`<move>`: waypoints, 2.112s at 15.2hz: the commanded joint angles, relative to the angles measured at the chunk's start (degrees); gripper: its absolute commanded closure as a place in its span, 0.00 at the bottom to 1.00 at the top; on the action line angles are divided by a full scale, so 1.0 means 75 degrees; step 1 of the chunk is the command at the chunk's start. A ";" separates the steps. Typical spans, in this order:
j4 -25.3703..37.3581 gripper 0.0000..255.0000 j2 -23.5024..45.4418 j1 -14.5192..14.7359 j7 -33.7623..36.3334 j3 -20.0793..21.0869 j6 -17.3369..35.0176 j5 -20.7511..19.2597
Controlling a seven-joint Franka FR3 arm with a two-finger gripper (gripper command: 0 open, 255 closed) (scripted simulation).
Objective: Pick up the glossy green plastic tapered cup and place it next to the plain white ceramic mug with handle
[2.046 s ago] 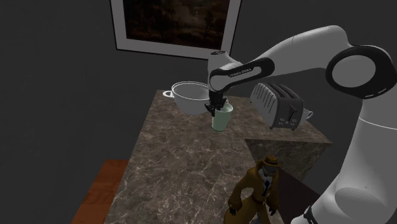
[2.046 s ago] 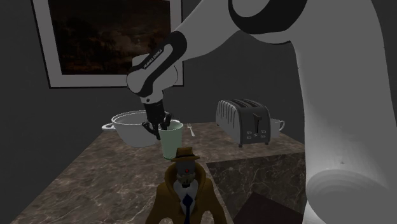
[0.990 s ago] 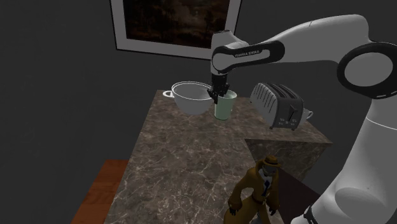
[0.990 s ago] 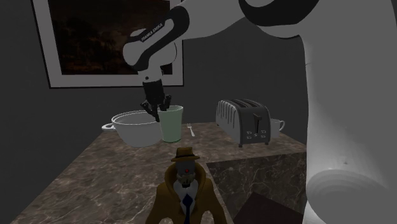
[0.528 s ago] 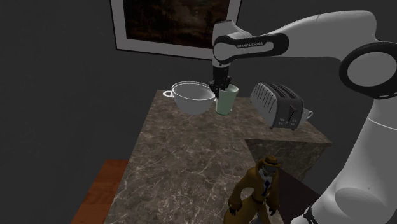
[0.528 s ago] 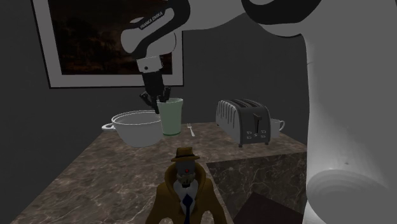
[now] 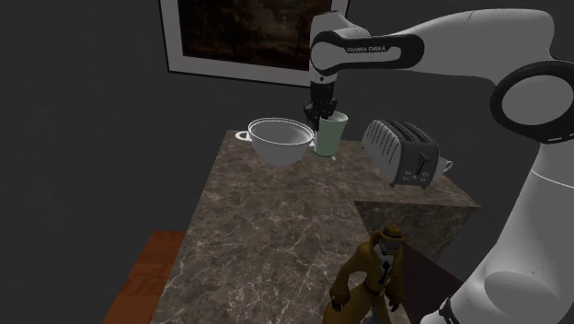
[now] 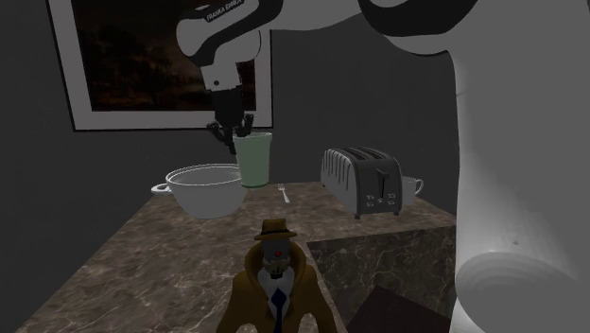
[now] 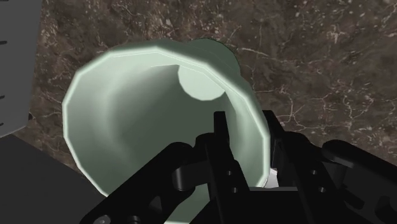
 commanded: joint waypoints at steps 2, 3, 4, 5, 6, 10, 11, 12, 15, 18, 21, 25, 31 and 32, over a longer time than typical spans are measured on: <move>0.0372 1.00 0.0033 0.0020 -0.0038 0.0009 -0.0334 0.0003; 0.0495 1.00 0.0048 0.0023 -0.0056 0.0010 -0.0441 0.0004; 0.0622 1.00 0.0066 0.0027 -0.0073 0.0011 -0.0548 0.0004; 0.0752 1.00 0.0085 0.0031 -0.0090 0.0012 -0.0657 0.0004; 0.0885 1.00 0.0108 0.0035 -0.0108 0.0013 -0.0767 0.0004; 0.0894 1.00 -0.0053 -0.0053 -0.0278 -0.0040 -0.0906 0.0022; 0.0609 1.00 -0.0261 -0.0150 -0.0413 -0.0097 -0.0802 0.0039; 0.0342 1.00 -0.0459 -0.0243 -0.0550 -0.0160 -0.0705 0.0054; -0.0367 1.00 -0.0998 -0.0509 -0.0981 -0.0365 -0.0449 0.0084; -0.0958 1.00 -0.1463 -0.0759 -0.1431 -0.0598 -0.0235 0.0091; -0.1445 1.00 -0.1860 -0.0999 -0.1898 -0.0853 -0.0053 0.0077; -0.1953 1.00 -0.2287 -0.1312 -0.2544 -0.1221 0.0153 0.0034; -0.2431 1.00 -0.2707 -0.1774 -0.3557 -0.1826 0.0412 -0.0055; -0.2479 1.00 -0.2751 -0.1848 -0.3730 -0.1934 0.0451 -0.0070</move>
